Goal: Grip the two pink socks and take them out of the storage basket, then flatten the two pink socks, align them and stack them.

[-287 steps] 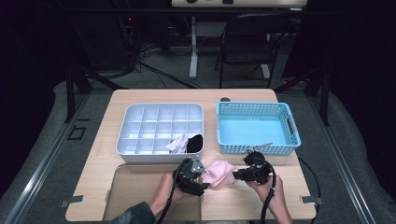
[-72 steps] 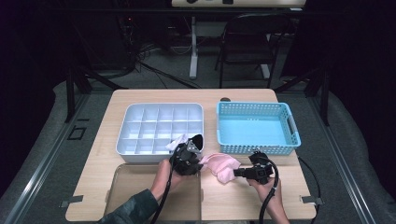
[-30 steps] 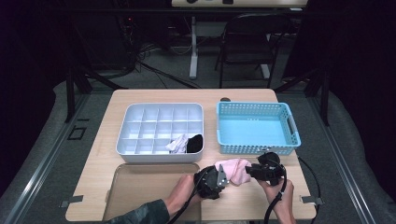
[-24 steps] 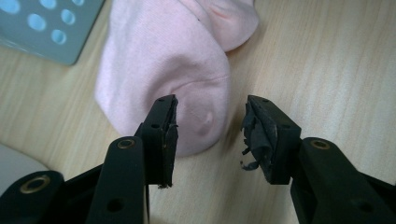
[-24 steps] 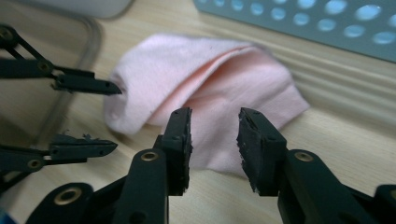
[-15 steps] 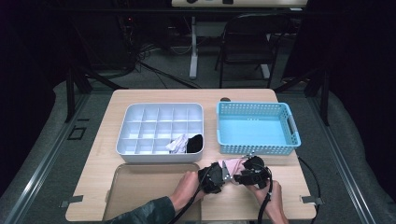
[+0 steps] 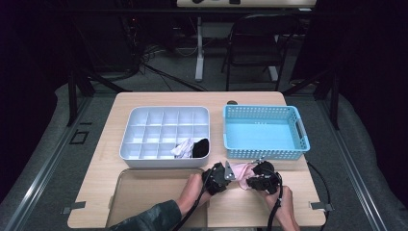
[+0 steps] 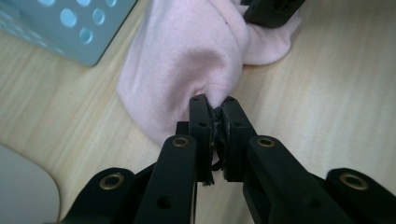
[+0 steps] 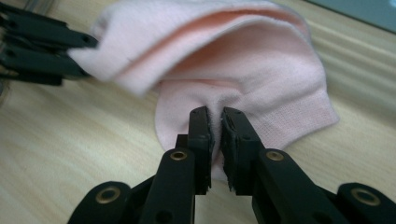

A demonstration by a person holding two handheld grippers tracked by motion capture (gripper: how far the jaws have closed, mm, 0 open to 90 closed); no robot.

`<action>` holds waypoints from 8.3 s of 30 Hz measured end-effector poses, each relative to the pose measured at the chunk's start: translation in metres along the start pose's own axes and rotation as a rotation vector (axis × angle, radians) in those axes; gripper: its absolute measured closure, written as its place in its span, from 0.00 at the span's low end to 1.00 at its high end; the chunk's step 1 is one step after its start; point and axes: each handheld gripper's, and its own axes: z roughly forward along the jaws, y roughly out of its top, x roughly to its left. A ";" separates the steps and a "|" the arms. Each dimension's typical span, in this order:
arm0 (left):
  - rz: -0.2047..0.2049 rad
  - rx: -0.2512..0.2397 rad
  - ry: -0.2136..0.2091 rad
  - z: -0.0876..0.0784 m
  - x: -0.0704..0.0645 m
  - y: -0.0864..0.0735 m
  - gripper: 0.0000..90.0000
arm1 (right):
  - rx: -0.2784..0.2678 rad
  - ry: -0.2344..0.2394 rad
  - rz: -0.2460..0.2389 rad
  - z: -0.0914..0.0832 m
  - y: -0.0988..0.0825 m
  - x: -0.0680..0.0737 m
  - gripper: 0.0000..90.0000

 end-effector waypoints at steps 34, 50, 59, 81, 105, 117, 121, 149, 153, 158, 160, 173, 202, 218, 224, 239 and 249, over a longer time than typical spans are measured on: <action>-0.337 -0.015 -0.074 -0.040 0.045 -0.035 0.61 | 0.016 0.060 -0.192 0.006 0.008 0.032 0.77; -0.236 0.028 -0.087 -0.020 0.027 -0.005 0.52 | -0.026 0.068 -0.098 -0.019 -0.002 0.001 0.63; -0.232 0.075 -0.075 -0.010 0.031 -0.004 0.64 | -0.022 0.057 -0.098 -0.011 0.002 -0.001 0.61; -0.201 0.069 -0.075 -0.012 0.025 -0.004 0.66 | 0.127 -0.035 0.092 -0.021 -0.014 -0.028 0.60; -0.261 0.005 -0.091 -0.044 0.051 0.000 0.98 | -0.003 0.028 0.062 -0.058 0.003 -0.012 0.93; -0.282 0.088 -0.089 -0.031 0.065 -0.005 0.95 | 0.065 0.087 0.120 -0.019 0.000 -0.014 0.82; -0.261 0.132 -0.083 -0.020 0.062 -0.004 0.82 | 0.122 0.035 0.105 -0.013 -0.005 -0.010 0.67; -0.222 0.144 -0.063 -0.002 0.046 -0.007 0.87 | 0.171 0.001 -0.053 -0.016 -0.004 -0.020 0.88; -0.210 0.129 -0.056 -0.001 0.044 -0.007 0.95 | 0.152 -0.006 -0.038 -0.018 -0.005 -0.023 0.83; -0.239 0.113 -0.086 -0.004 0.045 -0.013 0.98 | 0.111 -0.006 0.012 -0.018 -0.009 -0.027 0.75; -0.242 0.110 -0.092 -0.005 0.044 -0.016 0.98 | 0.107 0.001 0.023 -0.017 -0.009 -0.028 0.77; -0.276 0.079 -0.074 -0.020 0.043 -0.019 0.67 | 0.057 0.005 0.013 -0.020 -0.004 -0.029 0.72; -0.326 0.067 -0.193 -0.018 0.036 -0.037 0.91 | 0.037 0.073 0.055 -0.008 -0.004 -0.028 0.90; -0.352 0.051 -0.216 -0.015 0.040 -0.039 0.91 | 0.000 0.110 0.097 -0.016 -0.006 -0.032 0.90; -0.357 0.045 -0.214 -0.014 0.040 -0.038 0.91 | -0.032 0.127 0.109 -0.023 -0.006 -0.034 0.90; -0.362 0.039 -0.216 -0.015 0.040 -0.038 0.91 | -0.101 0.200 0.050 -0.038 0.002 -0.011 0.91; -0.360 0.045 -0.216 -0.014 0.041 -0.039 0.91 | -0.118 0.225 0.008 -0.038 0.009 0.005 0.91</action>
